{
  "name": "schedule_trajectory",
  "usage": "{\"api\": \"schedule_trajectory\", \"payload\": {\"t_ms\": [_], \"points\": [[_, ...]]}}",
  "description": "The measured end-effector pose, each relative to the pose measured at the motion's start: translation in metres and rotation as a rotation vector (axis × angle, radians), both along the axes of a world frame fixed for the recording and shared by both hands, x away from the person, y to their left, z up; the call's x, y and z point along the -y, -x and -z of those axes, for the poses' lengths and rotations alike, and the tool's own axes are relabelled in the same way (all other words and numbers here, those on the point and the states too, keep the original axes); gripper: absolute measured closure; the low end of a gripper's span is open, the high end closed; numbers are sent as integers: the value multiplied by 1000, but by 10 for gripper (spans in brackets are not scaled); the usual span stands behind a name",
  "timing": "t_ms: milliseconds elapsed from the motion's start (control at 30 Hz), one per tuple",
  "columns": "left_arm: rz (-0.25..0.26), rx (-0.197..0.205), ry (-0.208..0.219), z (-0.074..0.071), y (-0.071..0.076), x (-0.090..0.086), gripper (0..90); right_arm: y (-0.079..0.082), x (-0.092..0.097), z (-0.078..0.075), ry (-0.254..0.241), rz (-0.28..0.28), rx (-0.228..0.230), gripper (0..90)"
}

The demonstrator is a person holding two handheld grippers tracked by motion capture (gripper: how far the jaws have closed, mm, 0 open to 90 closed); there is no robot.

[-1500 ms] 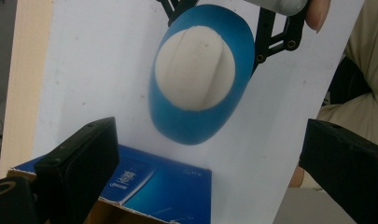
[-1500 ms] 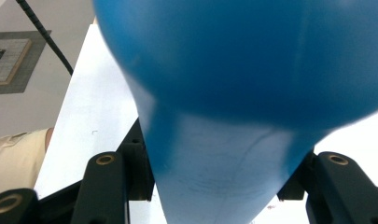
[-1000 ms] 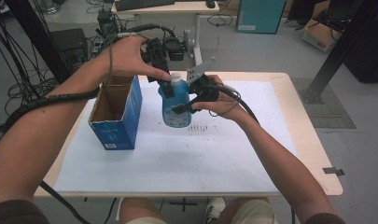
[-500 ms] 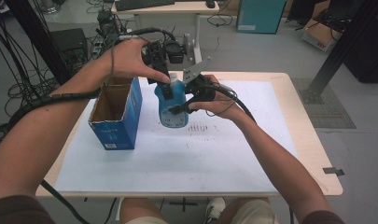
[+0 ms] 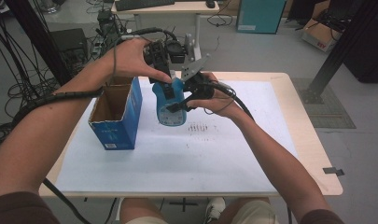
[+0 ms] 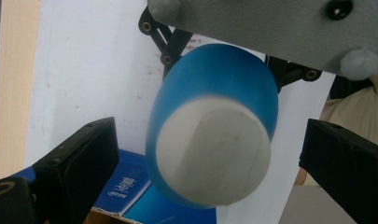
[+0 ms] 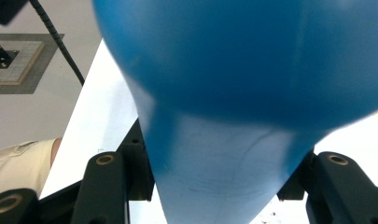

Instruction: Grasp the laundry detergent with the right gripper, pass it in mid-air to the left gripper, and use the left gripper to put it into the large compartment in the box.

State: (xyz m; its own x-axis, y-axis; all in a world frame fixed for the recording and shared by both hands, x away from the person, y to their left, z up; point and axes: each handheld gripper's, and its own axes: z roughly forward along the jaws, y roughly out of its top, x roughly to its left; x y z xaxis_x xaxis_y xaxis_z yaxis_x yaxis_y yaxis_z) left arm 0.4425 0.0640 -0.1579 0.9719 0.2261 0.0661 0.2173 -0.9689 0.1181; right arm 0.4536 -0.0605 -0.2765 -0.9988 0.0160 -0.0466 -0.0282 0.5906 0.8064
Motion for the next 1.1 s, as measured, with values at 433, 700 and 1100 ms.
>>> {"api": "schedule_trajectory", "payload": {"t_ms": [433,700,1100], "points": [[0,-13,-6,4,-3,0,49,-1,-1,-2,-23,-15,-5,443],[-69,2,58,12,2,3,50,0,-1,-3,-27,-25,-6,444],[-59,-9,61,13,1,5,51,3,2,-6,-8,-15,-32,443]]}}
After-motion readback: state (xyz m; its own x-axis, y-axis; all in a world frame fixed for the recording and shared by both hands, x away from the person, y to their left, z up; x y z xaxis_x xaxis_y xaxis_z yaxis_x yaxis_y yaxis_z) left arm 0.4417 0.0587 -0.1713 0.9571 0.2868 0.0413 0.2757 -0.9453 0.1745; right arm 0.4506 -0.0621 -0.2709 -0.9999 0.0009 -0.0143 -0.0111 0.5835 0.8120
